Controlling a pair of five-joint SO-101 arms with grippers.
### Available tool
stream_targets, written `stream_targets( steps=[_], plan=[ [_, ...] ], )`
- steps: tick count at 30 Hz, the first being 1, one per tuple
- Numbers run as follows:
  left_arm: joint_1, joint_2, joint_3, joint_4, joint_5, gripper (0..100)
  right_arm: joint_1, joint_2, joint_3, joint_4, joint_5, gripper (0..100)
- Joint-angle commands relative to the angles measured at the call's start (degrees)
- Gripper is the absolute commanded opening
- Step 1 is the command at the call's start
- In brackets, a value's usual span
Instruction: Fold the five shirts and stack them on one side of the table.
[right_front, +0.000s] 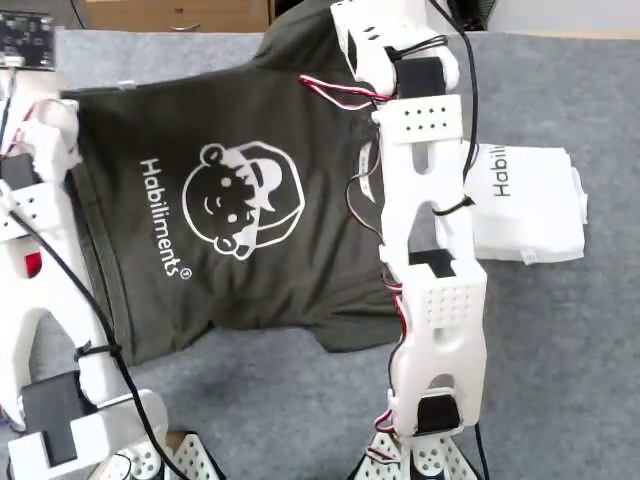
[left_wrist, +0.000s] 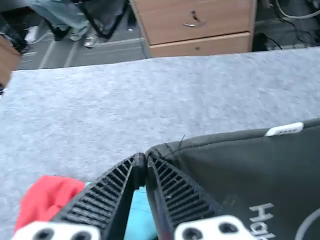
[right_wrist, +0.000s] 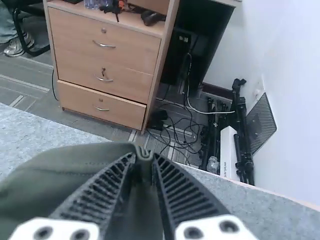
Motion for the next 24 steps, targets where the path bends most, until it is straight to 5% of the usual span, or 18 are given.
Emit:
stream_targets(
  steps=[1, 6, 10, 24],
  plan=[
    [-3.21, -4.84, -4.88, 3.16, 0.79, 3, 1.76, -3.56, -12.79, 7.21, -0.35, 1.4],
    [-3.30, -16.53, -15.34, 18.99, 0.70, 3, 0.79, -7.69, -30.02, 16.88, -0.35, 1.4],
    [0.31, -24.18, -24.57, 32.35, 0.35, 3, 0.62, -15.96, -29.49, 18.37, -0.44, 1.4],
    [-0.04, -35.52, -59.65, 54.51, 0.35, 3, 0.62, -44.44, -28.70, 17.49, -2.46, 1.4]
  ],
)
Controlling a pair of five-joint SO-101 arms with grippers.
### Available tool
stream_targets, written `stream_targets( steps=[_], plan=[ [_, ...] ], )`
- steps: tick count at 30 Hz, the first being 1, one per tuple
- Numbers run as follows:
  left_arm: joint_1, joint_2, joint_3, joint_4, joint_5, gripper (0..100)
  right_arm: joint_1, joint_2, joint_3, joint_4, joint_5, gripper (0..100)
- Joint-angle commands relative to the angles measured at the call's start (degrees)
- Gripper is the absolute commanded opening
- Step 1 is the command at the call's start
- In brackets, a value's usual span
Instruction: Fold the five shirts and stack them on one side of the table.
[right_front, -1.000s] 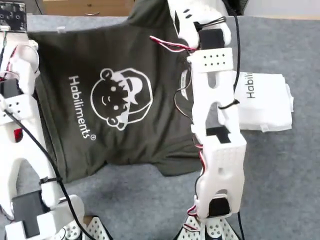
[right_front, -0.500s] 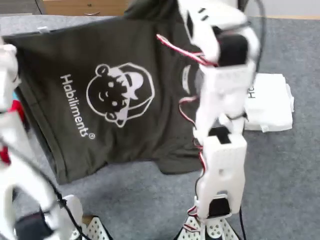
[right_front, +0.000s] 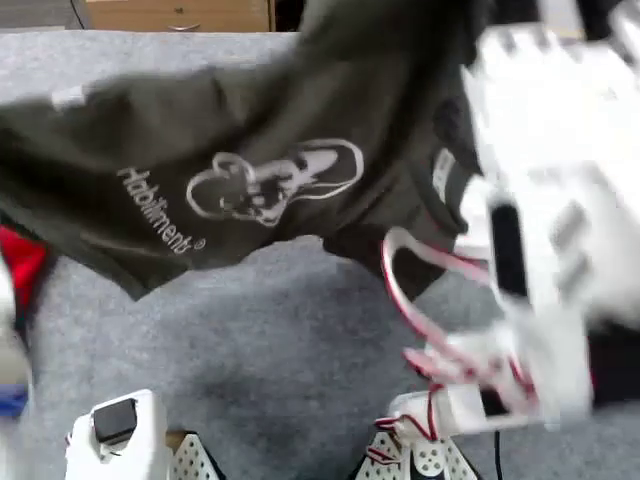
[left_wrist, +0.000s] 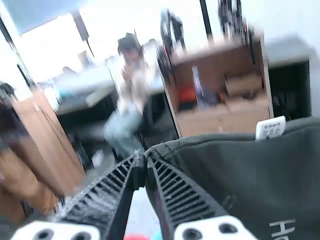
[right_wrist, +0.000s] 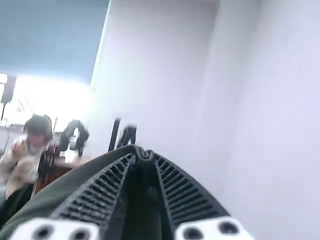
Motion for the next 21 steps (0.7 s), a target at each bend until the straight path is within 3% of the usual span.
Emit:
stream_targets(
  steps=[1, 7, 13, 16, 21],
  plan=[
    [0.22, -1.85, -11.65, 4.04, 0.35, 3, 0.62, -5.85, -1.36, -0.35, -0.44, 1.4],
    [0.57, -2.46, -16.48, 6.24, 0.53, 3, 0.88, -10.15, 8.75, -4.31, -0.35, 1.4],
    [0.75, -0.53, 9.36, 0.70, 0.44, 3, 0.70, -8.57, 32.22, -16.70, -0.35, 1.4],
    [0.40, 1.05, 31.78, -14.07, 0.26, 3, 0.70, -5.14, 44.44, -25.41, -0.26, 1.4],
    [0.40, 2.81, 66.42, -53.27, 0.26, 3, 0.62, 4.18, 57.71, -34.20, -0.26, 1.4]
  ],
)
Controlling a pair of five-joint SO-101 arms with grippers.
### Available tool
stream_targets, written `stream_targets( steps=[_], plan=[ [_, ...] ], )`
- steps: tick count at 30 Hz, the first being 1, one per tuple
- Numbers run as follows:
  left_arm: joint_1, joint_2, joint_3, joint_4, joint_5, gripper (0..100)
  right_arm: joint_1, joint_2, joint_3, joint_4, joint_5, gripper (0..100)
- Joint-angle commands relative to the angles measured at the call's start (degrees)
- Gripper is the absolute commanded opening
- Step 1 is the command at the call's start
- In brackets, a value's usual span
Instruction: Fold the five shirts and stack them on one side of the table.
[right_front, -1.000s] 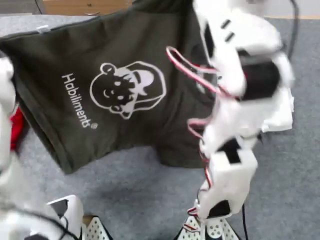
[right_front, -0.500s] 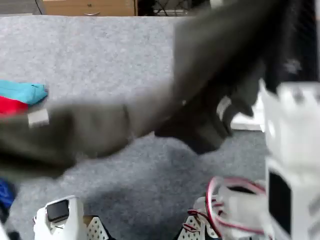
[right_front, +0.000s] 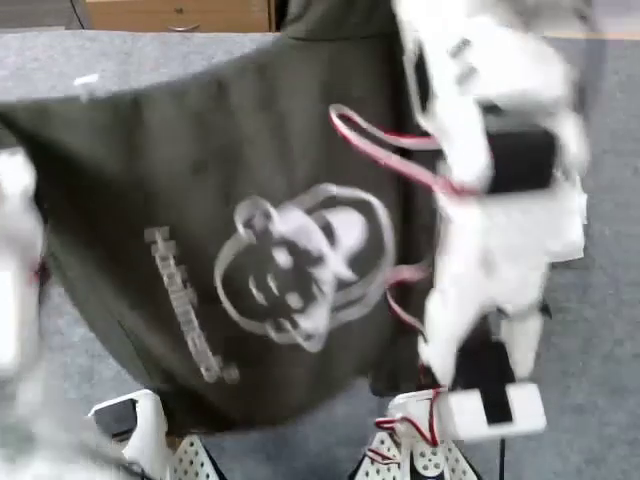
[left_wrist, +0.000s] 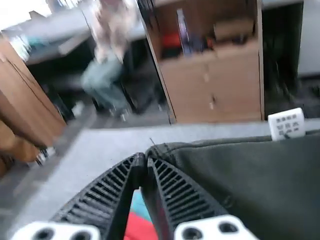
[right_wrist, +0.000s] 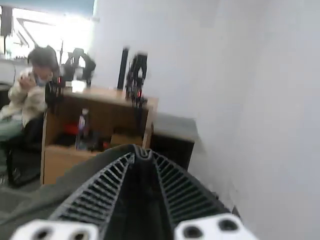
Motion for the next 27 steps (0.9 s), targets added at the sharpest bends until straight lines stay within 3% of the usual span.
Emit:
stream_targets(
  steps=[1, 3, 5, 8, 13, 18, 22, 27],
  plan=[
    [0.13, 2.02, 29.14, -35.60, 0.26, 3, 0.62, 5.85, 6.29, -5.98, -0.18, 1.4],
    [0.31, 5.27, 38.29, -52.48, 0.26, 3, 0.62, 10.51, 6.29, -6.86, -0.18, 1.4],
    [0.31, 10.55, 42.07, -64.09, 0.26, 3, 0.62, 14.64, 5.85, -8.18, -0.26, 1.4],
    [-0.22, 19.34, 37.58, -65.41, 0.26, 3, 0.70, 19.65, 1.45, -8.88, -0.35, 1.4],
    [-2.07, 26.20, 21.85, -55.12, 0.70, 3, 0.79, 24.92, -9.01, -8.26, -0.35, 1.4],
    [-1.54, 26.64, 12.62, -43.25, 0.35, 3, -0.09, 27.65, -17.36, -1.14, -0.26, 1.4],
    [-1.27, 26.64, 12.53, -34.99, 0.26, 3, 0.00, 27.91, -21.41, 9.41, -0.26, 1.4],
    [-1.19, 26.55, 12.26, -16.79, 0.26, 3, 0.00, 28.18, -27.03, 29.10, 2.11, 1.4]
  ],
)
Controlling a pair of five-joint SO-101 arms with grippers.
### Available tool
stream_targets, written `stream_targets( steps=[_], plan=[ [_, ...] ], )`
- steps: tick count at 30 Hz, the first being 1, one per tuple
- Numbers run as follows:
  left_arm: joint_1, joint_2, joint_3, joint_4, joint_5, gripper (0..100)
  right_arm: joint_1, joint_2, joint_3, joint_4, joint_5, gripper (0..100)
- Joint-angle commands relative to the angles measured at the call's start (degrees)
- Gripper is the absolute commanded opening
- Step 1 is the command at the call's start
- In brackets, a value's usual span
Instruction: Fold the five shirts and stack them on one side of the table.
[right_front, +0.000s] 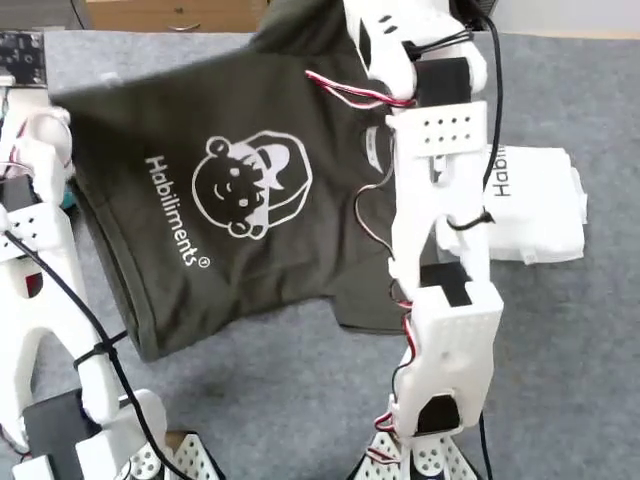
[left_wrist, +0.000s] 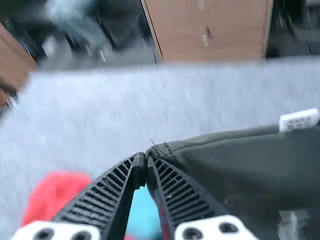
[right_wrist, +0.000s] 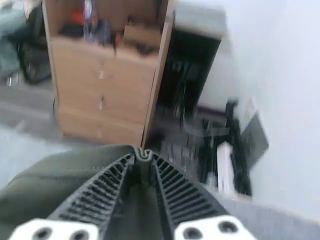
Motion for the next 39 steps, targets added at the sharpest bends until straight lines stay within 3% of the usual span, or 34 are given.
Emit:
stream_targets(
  steps=[1, 6, 10, 13, 16, 20, 24, 34, 39],
  plan=[
    [0.04, -0.62, -3.56, 14.15, 0.26, 3, 0.09, -0.40, -5.58, 14.42, 4.40, 1.4],
    [2.33, -5.19, -0.75, 32.79, 0.18, 3, -0.18, -0.31, -5.93, 38.24, 13.98, 1.4],
    [9.54, -11.96, 9.10, 41.49, -9.23, 3, 3.69, -2.33, 5.85, 39.12, 12.22, 1.3],
    [11.38, -18.64, 20.26, 39.74, -10.11, 3, 4.75, -8.22, 20.88, 39.03, 13.54, 1.3],
    [7.69, -23.30, 29.23, 34.64, -10.20, 3, 4.13, -16.84, 38.29, 37.19, 17.49, 1.3],
    [3.12, -25.58, 36.09, 30.24, -10.46, 3, 6.15, -28.35, 58.77, 26.64, 19.08, 1.3],
    [3.38, -25.58, 39.08, 29.98, -10.55, 3, 10.29, -36.62, 74.24, 18.29, 19.16, 1.3],
    [5.67, -25.76, 39.78, 30.42, -10.81, 3, 19.69, -42.15, 87.34, 11.43, 23.12, 1.3],
    [5.14, -25.67, 40.04, 30.68, -17.76, 3, 22.86, -42.15, 88.75, 8.70, 23.82, 1.3]
  ],
)
